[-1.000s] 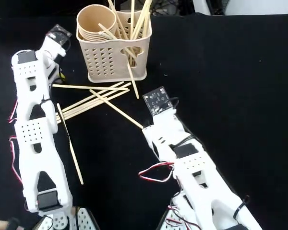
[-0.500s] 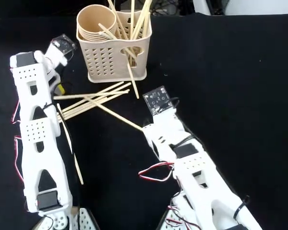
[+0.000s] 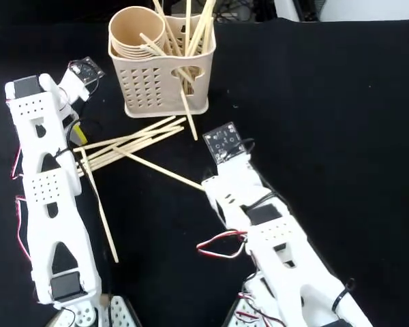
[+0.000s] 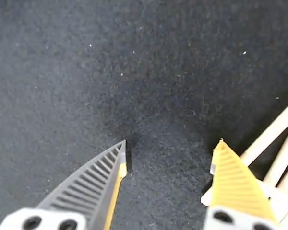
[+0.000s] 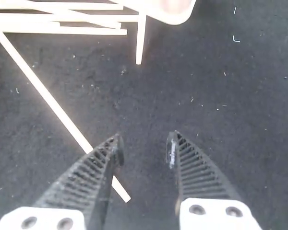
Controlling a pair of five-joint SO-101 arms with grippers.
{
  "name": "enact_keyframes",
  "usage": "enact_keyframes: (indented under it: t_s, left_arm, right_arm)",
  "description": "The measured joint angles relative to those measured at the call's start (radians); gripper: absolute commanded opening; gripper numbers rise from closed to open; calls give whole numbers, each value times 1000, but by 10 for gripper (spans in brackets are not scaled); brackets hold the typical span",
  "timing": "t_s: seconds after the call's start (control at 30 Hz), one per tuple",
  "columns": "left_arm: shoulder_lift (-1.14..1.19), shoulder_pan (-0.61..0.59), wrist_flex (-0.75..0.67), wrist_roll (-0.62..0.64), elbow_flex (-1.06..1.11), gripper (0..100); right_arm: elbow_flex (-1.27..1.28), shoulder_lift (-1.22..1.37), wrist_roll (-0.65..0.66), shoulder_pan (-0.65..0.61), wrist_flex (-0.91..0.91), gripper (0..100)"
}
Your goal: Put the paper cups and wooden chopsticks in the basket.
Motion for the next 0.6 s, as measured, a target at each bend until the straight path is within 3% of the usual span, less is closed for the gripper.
enact_keyframes:
  t_s: [0.6]
  left_arm:
    - [-18, -23, 0, 0, 66, 289]
  right_arm:
    - [0, 0, 0, 0, 0, 163]
